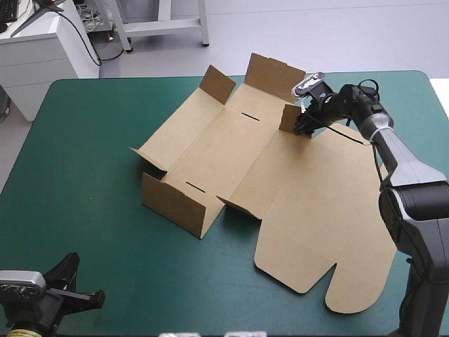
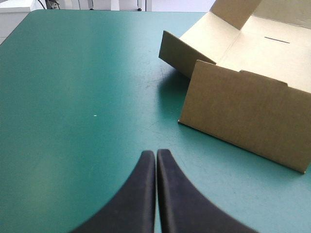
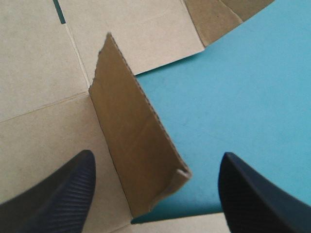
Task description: Fold the box
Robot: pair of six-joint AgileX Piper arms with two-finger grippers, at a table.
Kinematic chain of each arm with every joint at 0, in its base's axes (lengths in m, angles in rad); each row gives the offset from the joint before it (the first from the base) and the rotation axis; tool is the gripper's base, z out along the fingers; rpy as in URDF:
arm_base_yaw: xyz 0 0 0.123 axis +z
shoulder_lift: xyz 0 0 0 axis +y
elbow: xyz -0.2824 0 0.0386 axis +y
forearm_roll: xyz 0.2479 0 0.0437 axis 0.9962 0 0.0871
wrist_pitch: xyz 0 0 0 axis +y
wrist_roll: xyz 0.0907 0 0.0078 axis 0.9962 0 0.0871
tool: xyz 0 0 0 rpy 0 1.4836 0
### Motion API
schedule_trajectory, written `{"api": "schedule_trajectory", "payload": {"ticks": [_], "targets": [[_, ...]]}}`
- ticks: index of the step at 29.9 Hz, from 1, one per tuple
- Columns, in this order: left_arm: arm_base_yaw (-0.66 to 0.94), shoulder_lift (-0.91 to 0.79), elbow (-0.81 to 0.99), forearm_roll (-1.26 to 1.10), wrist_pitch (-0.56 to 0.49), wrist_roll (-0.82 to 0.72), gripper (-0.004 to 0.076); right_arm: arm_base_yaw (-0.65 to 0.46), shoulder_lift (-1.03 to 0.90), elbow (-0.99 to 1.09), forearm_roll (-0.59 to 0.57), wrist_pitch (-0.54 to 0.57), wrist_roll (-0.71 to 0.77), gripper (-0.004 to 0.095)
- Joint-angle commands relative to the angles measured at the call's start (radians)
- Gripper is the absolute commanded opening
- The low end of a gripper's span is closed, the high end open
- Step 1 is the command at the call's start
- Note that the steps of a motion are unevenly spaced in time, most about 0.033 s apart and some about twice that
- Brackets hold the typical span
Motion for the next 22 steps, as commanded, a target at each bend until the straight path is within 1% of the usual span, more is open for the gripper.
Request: {"api": "schedule_trajectory", "payload": {"ticks": [1,4,5,7,9,11,14,15,18,22], "targets": [[-0.007,0.015,-0.022,-0.014,-0.079,-0.001,-0.0008,0.006,-0.052,-0.037,0.064,-0.055,-0.090,0.0416],[-0.007,0.015,-0.022,-0.014,-0.079,-0.001,-0.0008,0.011,-0.052,-0.037,0.097,-0.079,-0.142,0.0090],[-0.007,0.015,-0.022,-0.014,-0.079,-0.001,-0.0008,0.012,-0.052,-0.037,0.105,-0.082,-0.148,0.0002],[-0.007,0.015,-0.022,-0.014,-0.079,-0.001,-0.0008,0.012,-0.052,-0.037,0.134,-0.083,-0.161,-0.0017],[-0.007,0.015,-0.022,-0.014,-0.079,-0.001,-0.0008,0.012,-0.052,-0.037,0.135,-0.077,-0.161,-0.0019],[-0.007,0.015,-0.022,-0.014,-0.079,-0.001,-0.0008,0.012,-0.052,-0.037,0.135,-0.056,-0.206,-0.0019],[-0.007,0.015,-0.022,-0.014,-0.079,-0.001,-0.0008,0.019,-0.052,-0.037,0.171,-0.006,-0.315,-0.0019],[-0.007,0.015,-0.022,-0.014,-0.079,-0.001,-0.0008,0.028,-0.052,-0.037,0.192,0.008,-0.385,-0.0019],[-0.007,0.015,-0.022,-0.014,-0.079,-0.001,-0.0008,0.056,-0.052,-0.037,0.225,0.019,-0.515,-0.0019],[-0.007,0.015,-0.022,-0.014,-0.079,-0.001,-0.0008,0.101,-0.052,-0.037,0.249,0.021,-0.600,-0.0019]]}}
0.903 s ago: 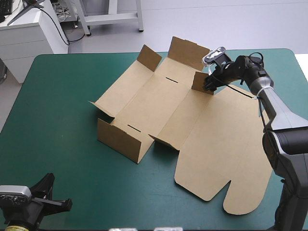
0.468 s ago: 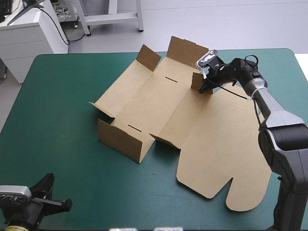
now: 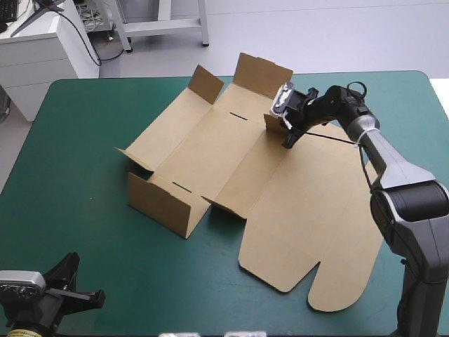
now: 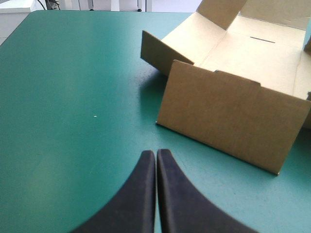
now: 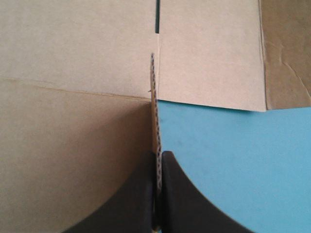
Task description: Fold the box
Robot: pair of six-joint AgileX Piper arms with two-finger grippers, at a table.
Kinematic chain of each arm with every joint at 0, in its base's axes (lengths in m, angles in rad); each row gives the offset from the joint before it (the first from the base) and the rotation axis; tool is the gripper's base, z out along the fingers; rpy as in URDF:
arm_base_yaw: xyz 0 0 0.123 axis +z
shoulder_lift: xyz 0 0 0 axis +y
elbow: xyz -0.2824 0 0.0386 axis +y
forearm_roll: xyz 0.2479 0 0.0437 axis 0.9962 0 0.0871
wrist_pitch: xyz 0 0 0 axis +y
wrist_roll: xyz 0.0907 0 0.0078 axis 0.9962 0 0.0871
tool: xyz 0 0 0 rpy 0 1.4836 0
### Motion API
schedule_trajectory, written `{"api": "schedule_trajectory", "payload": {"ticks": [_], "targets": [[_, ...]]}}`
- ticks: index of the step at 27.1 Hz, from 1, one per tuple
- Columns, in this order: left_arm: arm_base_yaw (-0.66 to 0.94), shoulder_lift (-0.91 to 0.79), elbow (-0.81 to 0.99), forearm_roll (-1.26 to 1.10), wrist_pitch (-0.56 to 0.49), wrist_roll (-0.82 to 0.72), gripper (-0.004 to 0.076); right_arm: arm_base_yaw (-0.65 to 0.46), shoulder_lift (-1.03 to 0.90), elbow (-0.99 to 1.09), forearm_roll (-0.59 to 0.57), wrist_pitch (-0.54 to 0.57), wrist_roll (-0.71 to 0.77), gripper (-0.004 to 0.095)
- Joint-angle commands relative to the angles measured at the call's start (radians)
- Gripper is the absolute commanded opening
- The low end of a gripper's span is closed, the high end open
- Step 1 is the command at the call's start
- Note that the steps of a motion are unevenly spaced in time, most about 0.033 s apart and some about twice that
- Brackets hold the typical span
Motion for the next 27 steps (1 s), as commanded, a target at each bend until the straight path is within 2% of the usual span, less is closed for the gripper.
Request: {"api": "schedule_trajectory", "payload": {"ticks": [1,13,16,20,21,24,27], "targets": [[-0.007,0.015,-0.022,-0.014,-0.077,-0.001,-0.0008,0.047,-0.062,-0.032,0.069,-0.014,-0.096,-0.0019],[-0.007,0.015,-0.022,-0.014,-0.077,-0.001,-0.0008,0.141,-0.062,-0.048,0.093,0.071,-0.280,-0.0020],[-0.005,0.015,-0.022,-0.014,-0.077,-0.003,-0.0008,0.143,-0.062,-0.071,0.196,0.086,-0.338,-0.0019],[-0.005,0.015,-0.022,-0.014,-0.077,-0.003,-0.0008,0.151,-0.062,-0.109,0.435,0.143,-0.505,-0.0020],[-0.005,0.015,-0.022,-0.014,-0.077,-0.003,-0.0008,0.154,-0.062,-0.114,0.454,0.148,-0.515,-0.0020],[-0.005,0.015,-0.022,-0.014,-0.077,-0.003,-0.0008,0.166,-0.062,-0.116,0.442,0.161,-0.514,-0.0020],[-0.005,0.015,-0.022,-0.014,-0.077,-0.003,-0.0008,0.170,-0.062,-0.116,0.371,0.160,-0.514,-0.0019]]}}
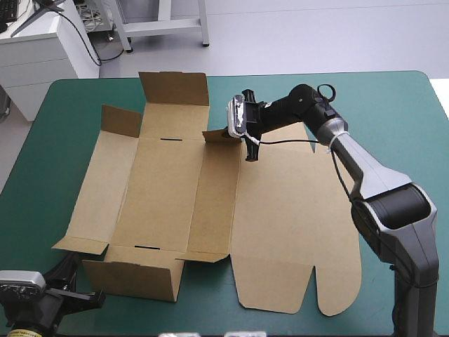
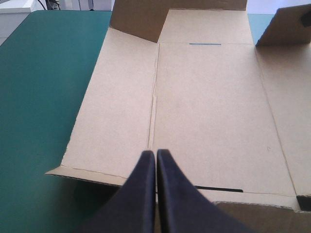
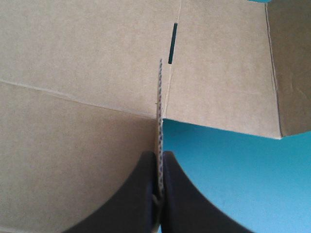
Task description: Fold the box
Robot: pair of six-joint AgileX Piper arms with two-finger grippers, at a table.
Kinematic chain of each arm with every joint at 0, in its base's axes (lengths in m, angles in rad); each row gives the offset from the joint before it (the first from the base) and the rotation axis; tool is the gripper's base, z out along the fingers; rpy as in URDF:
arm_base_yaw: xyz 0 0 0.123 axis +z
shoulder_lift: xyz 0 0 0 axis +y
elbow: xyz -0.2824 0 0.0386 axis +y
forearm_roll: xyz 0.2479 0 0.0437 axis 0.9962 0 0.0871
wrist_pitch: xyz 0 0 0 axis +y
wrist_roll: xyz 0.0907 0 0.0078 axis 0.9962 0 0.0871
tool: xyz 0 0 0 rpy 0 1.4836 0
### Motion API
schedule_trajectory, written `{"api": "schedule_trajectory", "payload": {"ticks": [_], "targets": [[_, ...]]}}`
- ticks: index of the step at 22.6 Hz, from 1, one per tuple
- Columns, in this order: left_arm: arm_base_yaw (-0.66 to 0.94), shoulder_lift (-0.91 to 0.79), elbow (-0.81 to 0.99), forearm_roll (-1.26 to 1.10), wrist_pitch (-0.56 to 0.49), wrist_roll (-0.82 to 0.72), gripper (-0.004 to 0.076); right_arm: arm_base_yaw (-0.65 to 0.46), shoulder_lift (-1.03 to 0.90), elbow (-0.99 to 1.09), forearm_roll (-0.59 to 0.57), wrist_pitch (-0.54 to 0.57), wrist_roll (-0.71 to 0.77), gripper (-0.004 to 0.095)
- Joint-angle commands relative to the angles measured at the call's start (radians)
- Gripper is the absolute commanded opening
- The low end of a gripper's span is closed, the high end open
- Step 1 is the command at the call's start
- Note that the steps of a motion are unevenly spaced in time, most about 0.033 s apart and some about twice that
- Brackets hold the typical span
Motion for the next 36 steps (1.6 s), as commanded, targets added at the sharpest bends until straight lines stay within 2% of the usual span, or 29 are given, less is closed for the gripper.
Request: {"api": "schedule_trajectory", "payload": {"ticks": [1,6,11,15,17,20,23,25,26,27,28,29,31,34,36], "targets": [[-0.005,0.015,-0.022,-0.014,-0.077,-0.003,-0.0008,-0.001,-0.063,-0.033,0.011,-0.017,-0.014,-0.0019],[-0.005,0.015,-0.022,-0.014,-0.077,-0.003,-0.0008,0.000,-0.050,-0.031,-0.010,-0.019,-0.022,0.0000],[-0.005,0.015,-0.022,-0.014,-0.077,-0.003,-0.0008,0.000,-0.046,-0.031,-0.010,0.002,-0.044,0.0242],[-0.005,0.015,-0.022,-0.014,-0.077,-0.003,-0.0008,0.000,-0.046,-0.031,0.023,0.005,-0.055,0.0528],[-0.005,0.015,-0.022,-0.014,-0.077,-0.003,-0.0008,0.000,-0.052,-0.031,0.066,-0.006,-0.047,0.0612],[-0.005,0.015,-0.022,-0.014,-0.077,-0.003,-0.0008,0.000,-0.088,-0.031,0.085,-0.013,0.049,0.0567],[-0.005,0.015,-0.022,-0.014,-0.077,-0.003,-0.0008,-0.003,-0.118,-0.031,0.070,-0.017,0.230,0.0422],[-0.005,0.015,-0.022,-0.014,-0.077,-0.003,-0.0008,-0.004,-0.136,-0.031,0.020,-0.017,0.412,0.0271],[-0.005,0.015,-0.022,-0.014,-0.077,-0.003,-0.0008,-0.004,-0.152,-0.031,-0.060,-0.017,0.599,0.0074],[-0.005,0.015,-0.022,-0.014,-0.077,-0.003,-0.0008,-0.004,-0.162,-0.031,-0.157,-0.008,0.762,-0.0005],[-0.005,0.015,-0.022,-0.014,-0.077,-0.003,-0.0008,-0.005,-0.164,-0.031,-0.212,-0.006,0.855,0.0001],[-0.005,0.015,-0.022,-0.014,-0.077,-0.003,-0.0008,-0.012,-0.171,-0.031,-0.318,-0.006,1.057,0.0001],[-0.005,0.015,-0.022,-0.012,-0.077,-0.003,-0.0008,-0.042,-0.176,-0.029,-0.444,0.034,1.294,0.0001],[-0.005,0.015,-0.022,-0.012,-0.077,-0.003,-0.0008,-0.091,-0.196,0.014,-0.516,0.098,1.408,0.0001],[-0.005,0.015,-0.022,-0.012,-0.077,-0.003,0.0004,-0.130,-0.245,0.110,-0.516,0.050,1.419,0.0001]]}}
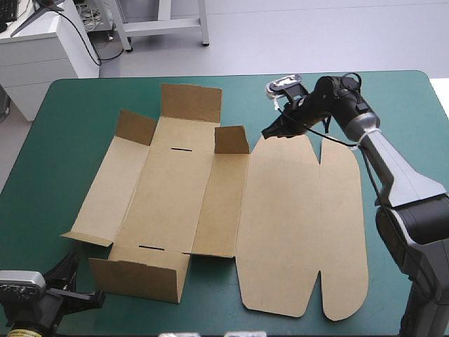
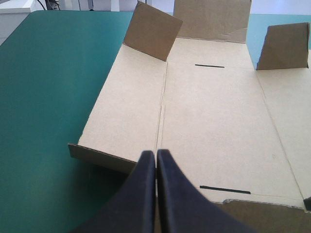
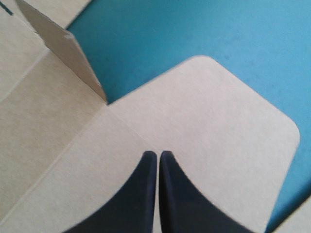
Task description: Fold the box
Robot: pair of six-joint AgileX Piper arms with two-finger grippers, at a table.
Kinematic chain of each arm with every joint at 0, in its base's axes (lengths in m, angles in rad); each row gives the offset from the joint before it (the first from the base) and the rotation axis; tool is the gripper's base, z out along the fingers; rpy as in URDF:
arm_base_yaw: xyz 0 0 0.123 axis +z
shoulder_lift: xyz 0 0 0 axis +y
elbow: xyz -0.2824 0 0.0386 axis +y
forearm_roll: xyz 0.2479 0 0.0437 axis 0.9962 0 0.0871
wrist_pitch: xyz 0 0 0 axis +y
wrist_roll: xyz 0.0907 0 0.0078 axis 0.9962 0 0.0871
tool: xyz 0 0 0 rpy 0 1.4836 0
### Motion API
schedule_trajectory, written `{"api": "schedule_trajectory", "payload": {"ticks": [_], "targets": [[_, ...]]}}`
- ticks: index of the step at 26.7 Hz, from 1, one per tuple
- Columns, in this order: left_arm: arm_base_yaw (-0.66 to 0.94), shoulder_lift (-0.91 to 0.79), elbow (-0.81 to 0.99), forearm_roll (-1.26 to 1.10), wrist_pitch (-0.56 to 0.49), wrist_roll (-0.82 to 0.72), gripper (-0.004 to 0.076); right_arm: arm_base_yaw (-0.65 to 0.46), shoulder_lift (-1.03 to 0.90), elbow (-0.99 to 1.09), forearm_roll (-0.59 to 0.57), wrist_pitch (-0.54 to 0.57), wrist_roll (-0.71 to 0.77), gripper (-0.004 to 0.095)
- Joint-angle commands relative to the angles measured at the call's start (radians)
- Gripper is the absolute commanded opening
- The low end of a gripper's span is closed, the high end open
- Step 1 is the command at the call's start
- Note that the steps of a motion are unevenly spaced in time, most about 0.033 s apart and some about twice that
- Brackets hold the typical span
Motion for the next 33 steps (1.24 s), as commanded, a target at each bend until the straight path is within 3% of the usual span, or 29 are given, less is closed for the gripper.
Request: {"api": "schedule_trajectory", "payload": {"ticks": [1,4,7,9,14,22,33], "targets": [[-0.005,0.015,-0.022,-0.012,-0.076,-0.003,0.0020,-0.053,-0.131,0.094,-0.001,-0.079,0.038,0.0001],[-0.005,0.015,-0.022,-0.012,-0.076,-0.003,0.0176,-0.120,-0.278,0.338,0.014,-0.204,0.040,0.0001],[-0.005,0.015,-0.022,-0.012,-0.078,-0.007,0.0453,-0.169,-0.499,0.591,0.017,-0.335,0.040,0.0000],[-0.005,0.022,-0.022,-0.010,-0.103,-0.009,0.0517,-0.186,-0.633,0.719,0.013,-0.388,0.040,0.0000],[-0.005,0.124,-0.081,-0.006,-0.149,0.033,0.0515,-0.188,-0.849,0.916,0.014,-0.480,0.040,0.0000],[-0.005,0.510,-0.382,0.123,-0.127,0.053,0.0515,-0.188,-1.121,1.126,0.032,-0.479,0.040,0.0000],[-0.003,0.995,-0.721,0.151,0.176,0.169,0.0515,-0.186,-1.353,1.222,0.043,-0.428,0.040,0.0000]]}}
